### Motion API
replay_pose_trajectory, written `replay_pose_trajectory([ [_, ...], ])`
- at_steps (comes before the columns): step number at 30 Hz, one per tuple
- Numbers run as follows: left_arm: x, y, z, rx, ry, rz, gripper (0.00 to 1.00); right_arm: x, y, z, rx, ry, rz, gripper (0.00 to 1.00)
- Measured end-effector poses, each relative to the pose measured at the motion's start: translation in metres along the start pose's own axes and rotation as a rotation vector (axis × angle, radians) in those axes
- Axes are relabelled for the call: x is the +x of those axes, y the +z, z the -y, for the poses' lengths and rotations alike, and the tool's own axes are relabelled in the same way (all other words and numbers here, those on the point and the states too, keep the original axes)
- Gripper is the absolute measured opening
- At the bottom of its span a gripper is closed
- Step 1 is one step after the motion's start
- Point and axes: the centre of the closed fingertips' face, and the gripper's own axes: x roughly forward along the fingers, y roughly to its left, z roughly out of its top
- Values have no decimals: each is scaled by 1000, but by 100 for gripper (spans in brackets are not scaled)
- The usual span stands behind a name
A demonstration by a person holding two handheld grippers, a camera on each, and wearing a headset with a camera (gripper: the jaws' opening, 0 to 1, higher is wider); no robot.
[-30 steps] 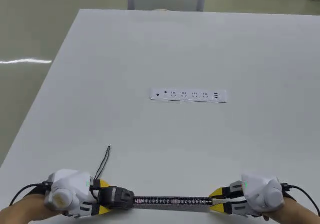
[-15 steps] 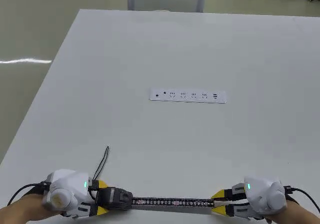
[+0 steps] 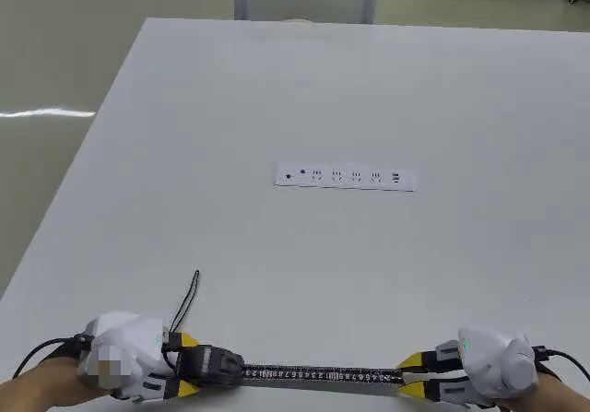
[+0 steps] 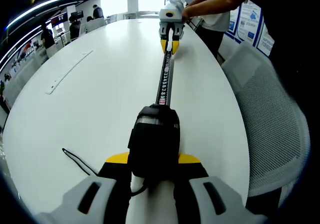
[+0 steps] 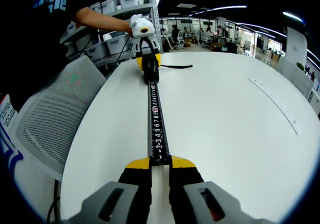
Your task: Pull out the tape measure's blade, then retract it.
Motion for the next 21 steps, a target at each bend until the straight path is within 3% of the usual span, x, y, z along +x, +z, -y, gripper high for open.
replay_pose_trajectory([
  [21, 4, 2, 0, 10, -9, -10, 28, 9, -12, 2, -14, -4, -40, 12],
])
